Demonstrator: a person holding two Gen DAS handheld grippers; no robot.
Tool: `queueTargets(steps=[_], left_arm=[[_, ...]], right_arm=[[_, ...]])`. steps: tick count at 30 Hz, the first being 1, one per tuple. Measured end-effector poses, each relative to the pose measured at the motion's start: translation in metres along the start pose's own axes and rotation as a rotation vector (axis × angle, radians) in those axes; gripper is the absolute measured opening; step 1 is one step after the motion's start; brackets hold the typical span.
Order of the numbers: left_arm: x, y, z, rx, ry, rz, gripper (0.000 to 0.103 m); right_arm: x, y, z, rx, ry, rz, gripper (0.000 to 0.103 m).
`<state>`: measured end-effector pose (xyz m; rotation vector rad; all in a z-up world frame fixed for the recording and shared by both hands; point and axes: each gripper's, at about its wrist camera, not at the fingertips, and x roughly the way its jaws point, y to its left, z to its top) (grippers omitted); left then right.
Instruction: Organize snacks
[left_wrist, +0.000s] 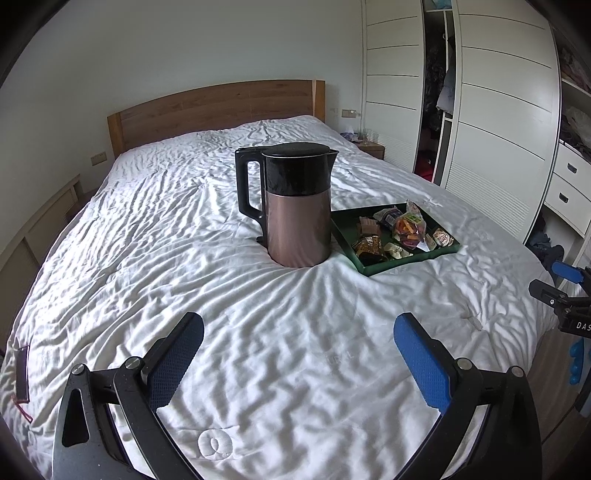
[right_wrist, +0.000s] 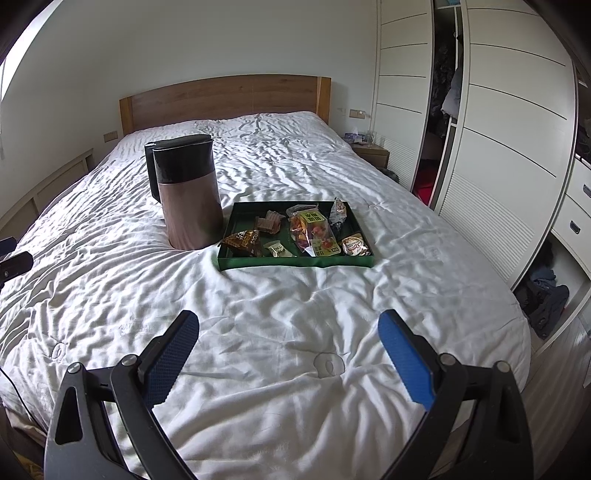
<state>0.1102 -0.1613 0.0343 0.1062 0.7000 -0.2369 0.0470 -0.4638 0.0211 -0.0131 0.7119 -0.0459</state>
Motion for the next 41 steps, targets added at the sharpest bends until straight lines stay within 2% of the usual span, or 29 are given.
queueTargets(steps=[19,41], left_arm=[[-0.0042,0.0039,-0.0015,0.023,-0.008,0.054,0.101],[-0.0045,0.0024,-0.002,0.027,-0.002,0.043,0.101]], right_arm=[[0.0053,-0.0036,-0.0076,-0.017,0.011,0.009,0.103],[0.0062,-0.0025,-0.0055,-0.036,0.02,0.02,0.103]])
